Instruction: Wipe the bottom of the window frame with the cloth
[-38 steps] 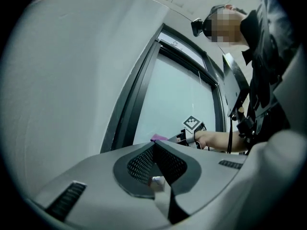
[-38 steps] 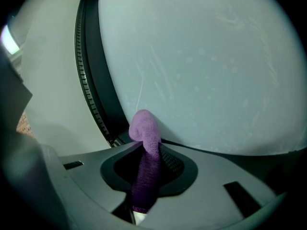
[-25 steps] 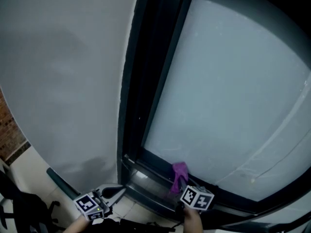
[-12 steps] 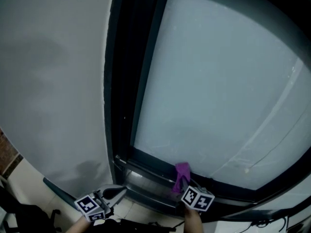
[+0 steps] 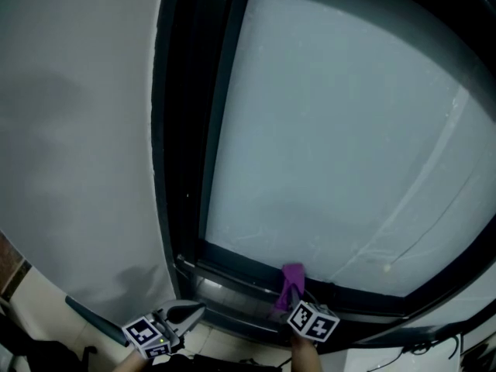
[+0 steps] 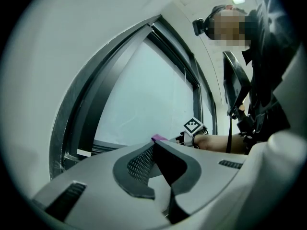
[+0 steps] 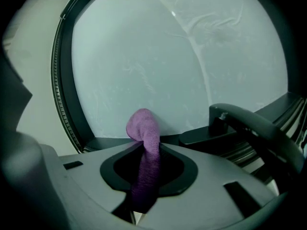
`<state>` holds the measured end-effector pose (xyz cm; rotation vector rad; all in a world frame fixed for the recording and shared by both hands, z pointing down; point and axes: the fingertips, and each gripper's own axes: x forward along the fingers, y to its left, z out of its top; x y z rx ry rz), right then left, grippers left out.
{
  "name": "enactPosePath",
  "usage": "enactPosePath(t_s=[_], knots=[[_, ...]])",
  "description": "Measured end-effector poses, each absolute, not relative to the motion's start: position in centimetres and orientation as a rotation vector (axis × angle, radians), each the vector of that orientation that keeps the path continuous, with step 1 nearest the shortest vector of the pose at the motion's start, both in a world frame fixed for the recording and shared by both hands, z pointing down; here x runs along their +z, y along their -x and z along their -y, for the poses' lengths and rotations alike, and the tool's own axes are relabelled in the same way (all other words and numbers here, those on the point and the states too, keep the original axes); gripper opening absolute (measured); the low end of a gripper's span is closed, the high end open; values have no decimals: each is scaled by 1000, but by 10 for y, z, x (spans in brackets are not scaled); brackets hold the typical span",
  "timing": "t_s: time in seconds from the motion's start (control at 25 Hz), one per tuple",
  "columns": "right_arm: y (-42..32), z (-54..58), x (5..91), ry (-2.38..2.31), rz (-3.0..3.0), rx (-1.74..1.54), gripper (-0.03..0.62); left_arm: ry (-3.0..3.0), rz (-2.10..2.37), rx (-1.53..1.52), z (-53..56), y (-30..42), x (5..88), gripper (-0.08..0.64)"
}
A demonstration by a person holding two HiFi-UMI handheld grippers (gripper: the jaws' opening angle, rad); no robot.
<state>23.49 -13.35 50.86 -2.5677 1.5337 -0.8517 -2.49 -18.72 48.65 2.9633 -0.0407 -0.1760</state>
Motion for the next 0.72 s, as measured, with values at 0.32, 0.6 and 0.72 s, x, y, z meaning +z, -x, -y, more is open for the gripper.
enactPosePath(t_s=[0.32, 0.6, 0.72], knots=[[-245, 112, 510, 2452, -1273, -794, 84, -2972, 13, -135, 188, 30, 488, -5], [-251, 95, 512, 2434, -1161, -741, 84, -2967, -21, -139, 188, 31, 494, -5], [-252, 90, 511, 2425, -1136, -725, 84, -2964, -56, -134, 186, 29, 496, -5]])
